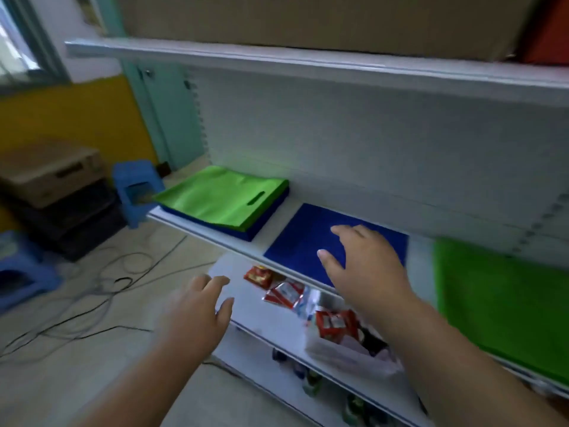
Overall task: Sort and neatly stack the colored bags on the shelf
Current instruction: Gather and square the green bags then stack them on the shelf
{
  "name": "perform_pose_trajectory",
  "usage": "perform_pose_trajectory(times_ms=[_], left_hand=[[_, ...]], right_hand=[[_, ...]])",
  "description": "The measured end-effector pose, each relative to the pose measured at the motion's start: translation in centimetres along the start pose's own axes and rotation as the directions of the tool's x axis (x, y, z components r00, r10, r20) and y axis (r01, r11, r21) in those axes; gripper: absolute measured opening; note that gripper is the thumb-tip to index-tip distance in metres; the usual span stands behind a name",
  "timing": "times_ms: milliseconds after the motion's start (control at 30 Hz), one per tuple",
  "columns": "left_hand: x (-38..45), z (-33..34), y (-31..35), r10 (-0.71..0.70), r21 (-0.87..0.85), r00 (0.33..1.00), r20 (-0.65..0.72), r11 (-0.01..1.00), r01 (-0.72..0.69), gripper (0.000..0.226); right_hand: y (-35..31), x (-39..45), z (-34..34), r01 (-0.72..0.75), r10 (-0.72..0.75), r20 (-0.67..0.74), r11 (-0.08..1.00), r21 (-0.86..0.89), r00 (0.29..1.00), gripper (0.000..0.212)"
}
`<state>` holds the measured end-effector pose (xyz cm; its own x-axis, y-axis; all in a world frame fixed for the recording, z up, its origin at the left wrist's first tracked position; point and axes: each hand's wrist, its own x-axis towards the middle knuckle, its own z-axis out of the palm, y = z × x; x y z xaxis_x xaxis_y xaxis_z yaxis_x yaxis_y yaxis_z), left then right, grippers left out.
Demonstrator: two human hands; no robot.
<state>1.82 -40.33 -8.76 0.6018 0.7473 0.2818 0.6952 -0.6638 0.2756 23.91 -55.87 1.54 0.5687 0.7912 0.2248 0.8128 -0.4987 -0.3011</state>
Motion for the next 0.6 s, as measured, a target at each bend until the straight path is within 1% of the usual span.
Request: perform_pose_trajectory(times_ms=[33,100,133,200,300,400,467,600], left_hand=[[-0.1,-1.0,-2.6,-0.023,0.006,1.000,-0.012,1.000,0.023,0.045],[-0.2,-3.1,-6.8,-0.048,0.057,0.997,-0.057,0.997,0.052,0.037],[-0.2,-3.8,-8.5,-0.056,0.089,0.995,-0.080,0.994,0.064,0.033],[0.5,-4.6,-11.6,-0.095,0.109,0.992,-0.083,0.989,0.104,0.031],[2.2,-4.1,-14.5,-0.101,0.104,0.991,-0.086,0.989,0.109,0.035],[5.7,-3.0,-16.4,-0.075,0.083,0.992,-0.102,0.993,0.084,0.042],[8.2,-2.3,-17.1,-0.058,0.087,0.993,-0.106,0.994,0.067,0.040],[12.9,-2.0,-18.6,-0.020,0.099,0.995,-0.098,0.995,0.030,0.038]], right_hand=[[-2.4,0.9,1.0,0.021,-0.022,0.008,0.999,0.026,1.000,0.055],[-6.6,2.4,2.8,0.060,-0.061,0.020,0.996,0.059,0.998,0.054],[-8.3,3.0,3.5,0.076,-0.078,0.025,0.995,0.067,0.997,0.054],[-11.1,4.7,5.0,0.099,-0.101,0.038,0.994,0.052,0.994,0.052],[-12.7,7.2,6.2,0.104,-0.106,0.046,0.994,0.033,0.993,0.052],[-13.5,10.7,7.9,0.093,-0.094,0.053,0.996,0.014,0.994,0.053],[-13.8,13.3,8.9,0.090,-0.089,0.048,0.996,-0.007,0.995,0.052],[-14.4,17.8,10.4,0.028,-0.027,0.046,0.999,-0.021,0.999,0.049]])
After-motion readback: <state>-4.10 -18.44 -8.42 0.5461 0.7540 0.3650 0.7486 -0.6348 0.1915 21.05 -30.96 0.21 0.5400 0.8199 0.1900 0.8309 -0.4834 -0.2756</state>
